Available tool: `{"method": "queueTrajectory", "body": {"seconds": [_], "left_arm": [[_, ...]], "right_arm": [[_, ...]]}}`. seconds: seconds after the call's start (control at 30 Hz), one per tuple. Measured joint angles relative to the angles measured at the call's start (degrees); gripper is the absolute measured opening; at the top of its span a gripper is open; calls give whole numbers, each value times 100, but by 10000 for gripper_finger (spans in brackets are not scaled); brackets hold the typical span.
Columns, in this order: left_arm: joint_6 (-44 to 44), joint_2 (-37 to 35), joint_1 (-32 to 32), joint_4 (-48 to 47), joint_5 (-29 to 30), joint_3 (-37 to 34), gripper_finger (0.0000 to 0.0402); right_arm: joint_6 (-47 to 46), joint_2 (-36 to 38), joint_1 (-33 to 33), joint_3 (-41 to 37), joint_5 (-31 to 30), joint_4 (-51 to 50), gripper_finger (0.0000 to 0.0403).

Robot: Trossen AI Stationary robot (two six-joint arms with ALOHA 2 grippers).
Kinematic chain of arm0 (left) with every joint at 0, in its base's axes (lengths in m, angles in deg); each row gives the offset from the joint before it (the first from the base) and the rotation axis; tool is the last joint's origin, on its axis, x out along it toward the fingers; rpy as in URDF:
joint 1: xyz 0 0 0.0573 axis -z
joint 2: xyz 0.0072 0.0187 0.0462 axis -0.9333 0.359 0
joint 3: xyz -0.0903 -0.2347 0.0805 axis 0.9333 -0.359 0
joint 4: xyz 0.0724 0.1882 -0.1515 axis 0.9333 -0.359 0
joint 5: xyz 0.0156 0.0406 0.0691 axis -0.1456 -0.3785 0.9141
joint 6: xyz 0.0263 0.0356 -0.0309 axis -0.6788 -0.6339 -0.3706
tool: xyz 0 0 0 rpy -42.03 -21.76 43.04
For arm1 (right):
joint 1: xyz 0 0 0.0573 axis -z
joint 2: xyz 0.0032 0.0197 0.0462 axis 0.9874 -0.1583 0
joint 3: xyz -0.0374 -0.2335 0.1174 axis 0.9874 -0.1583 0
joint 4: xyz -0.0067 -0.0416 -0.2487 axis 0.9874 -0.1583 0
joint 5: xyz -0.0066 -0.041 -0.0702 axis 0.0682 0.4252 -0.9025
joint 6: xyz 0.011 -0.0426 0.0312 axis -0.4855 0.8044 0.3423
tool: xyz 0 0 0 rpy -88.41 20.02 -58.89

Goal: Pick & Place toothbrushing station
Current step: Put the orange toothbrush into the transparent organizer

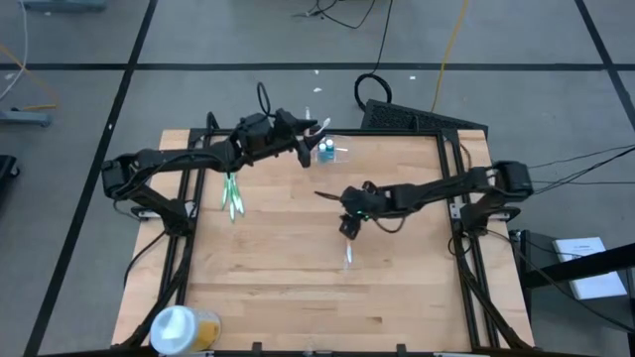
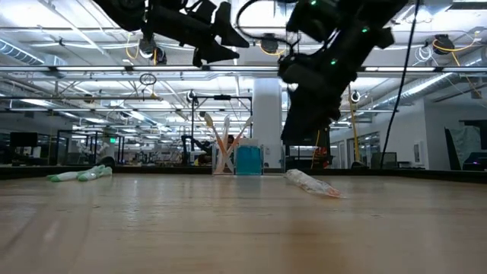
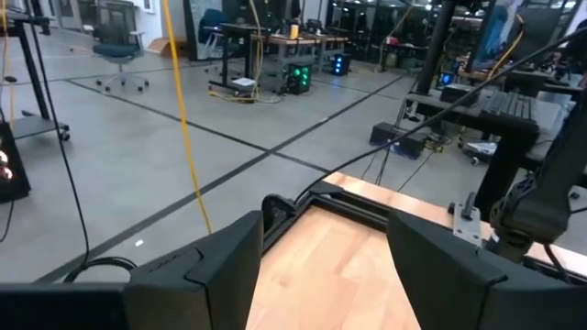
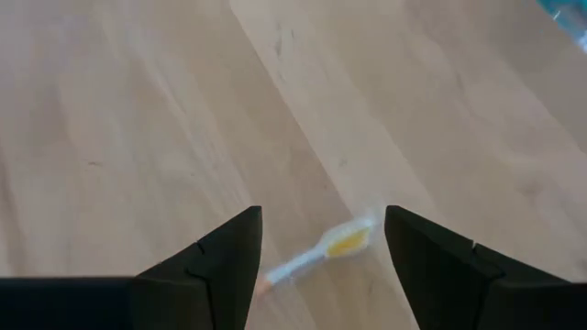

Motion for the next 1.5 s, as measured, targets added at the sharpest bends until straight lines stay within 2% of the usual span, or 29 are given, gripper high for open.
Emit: {"method": "queueTrajectory", "body": {"seconds": [0.13,0.23,0.4,0.73,0.93,1.03,1.2,1.37,1.5], "left_arm": [[26,0,75,-45,20,0,241],[37,0,148,-262,22,0,241],[33,2,215,-632,33,0,241],[160,2,215,-717,59,0,241],[174,2,211,-722,59,0,241],[173,2,211,-732,61,0,241],[164,2,211,-729,65,0,241],[155,2,211,-729,66,0,241],[153,2,211,-729,68,0,241]], "right_arm": [[-181,-493,0,293,-55,-136,226],[-321,-755,8,433,-510,-597,226],[-513,-805,74,515,-728,-952,226],[-578,-1021,-2,430,-413,-807,226],[-616,-1213,17,429,147,-738,225],[-596,-1220,68,431,154,-723,217],[-196,-1200,167,416,35,-416,193],[96,-1203,117,413,552,99,179],[709,-1203,54,413,612,145,185]]}}
